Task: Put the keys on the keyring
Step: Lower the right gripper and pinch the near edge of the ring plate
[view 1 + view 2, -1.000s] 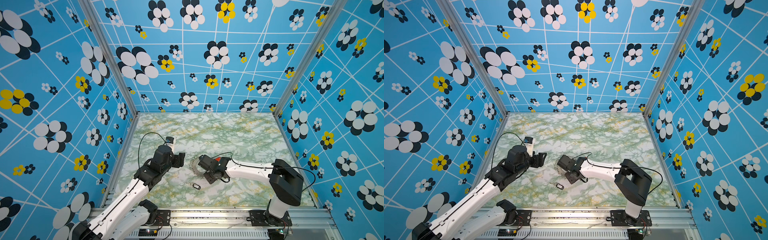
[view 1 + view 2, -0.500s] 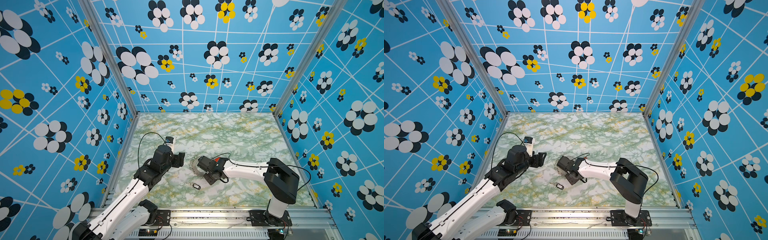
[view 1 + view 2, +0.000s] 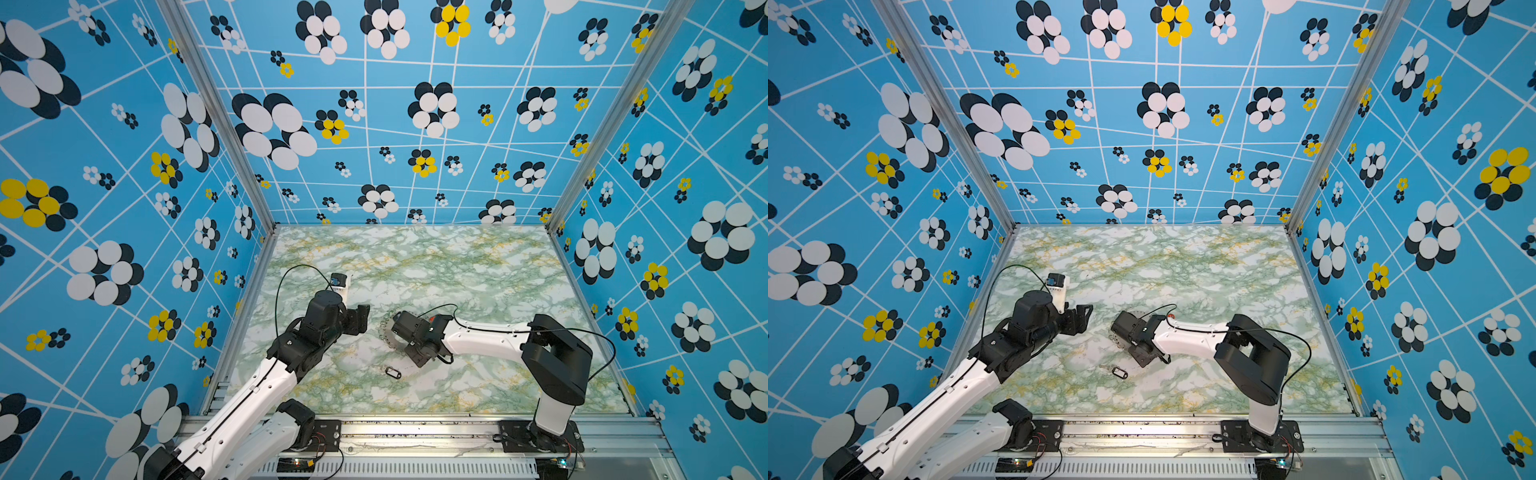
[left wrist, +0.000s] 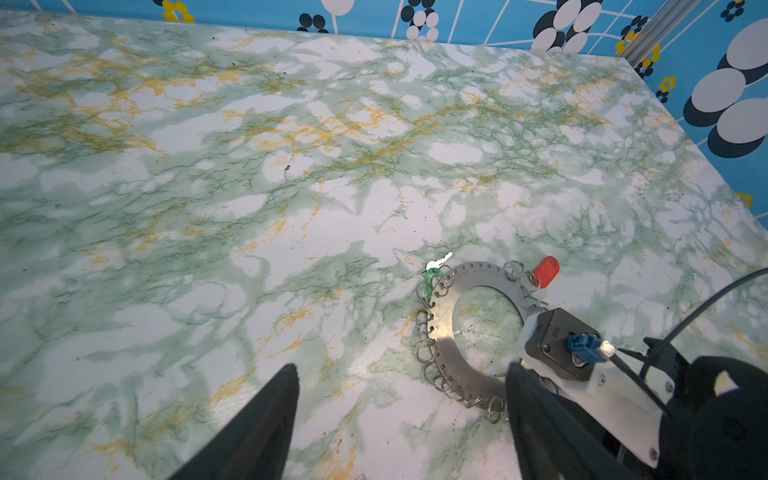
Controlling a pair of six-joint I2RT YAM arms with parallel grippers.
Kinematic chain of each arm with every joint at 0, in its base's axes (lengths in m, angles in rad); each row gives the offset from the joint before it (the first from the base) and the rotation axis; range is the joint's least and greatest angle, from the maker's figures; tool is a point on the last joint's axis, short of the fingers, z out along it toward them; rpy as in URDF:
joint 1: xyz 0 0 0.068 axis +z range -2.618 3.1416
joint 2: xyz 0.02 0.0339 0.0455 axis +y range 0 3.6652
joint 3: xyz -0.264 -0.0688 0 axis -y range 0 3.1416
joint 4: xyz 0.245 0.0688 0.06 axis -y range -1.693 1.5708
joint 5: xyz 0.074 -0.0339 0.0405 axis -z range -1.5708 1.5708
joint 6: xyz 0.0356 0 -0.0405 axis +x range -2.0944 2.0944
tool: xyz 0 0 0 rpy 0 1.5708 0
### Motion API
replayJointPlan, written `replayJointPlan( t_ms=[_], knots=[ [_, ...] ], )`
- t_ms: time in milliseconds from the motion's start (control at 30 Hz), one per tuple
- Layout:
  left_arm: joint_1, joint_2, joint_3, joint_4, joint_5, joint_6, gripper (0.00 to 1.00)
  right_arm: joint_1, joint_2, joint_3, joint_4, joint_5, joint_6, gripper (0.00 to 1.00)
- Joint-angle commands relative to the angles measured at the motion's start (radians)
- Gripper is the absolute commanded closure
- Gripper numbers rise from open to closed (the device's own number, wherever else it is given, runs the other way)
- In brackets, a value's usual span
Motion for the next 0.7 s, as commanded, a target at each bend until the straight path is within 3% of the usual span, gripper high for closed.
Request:
replayJointPlan(
  t_ms=[0, 433, 667],
  knots=[
    [0.01, -0.017, -0.018, 0.003, -0.017, -0.009, 0.2, 0.0, 0.025, 0.019, 0.013, 0.038, -0.022, 0.77],
    [0.013, -0.03, -0.013, -0.005, -0.016, -0.01, 0.2, -0.001, -0.081, -0.012, -0.016, 0.048, -0.047, 1.0],
    [0.014, -0.032, 0.003, 0.005, 0.024, -0.005, 0.2, -0.017, -0.241, -0.05, 0.044, -0.021, -0.141, 1.0]
  ],
)
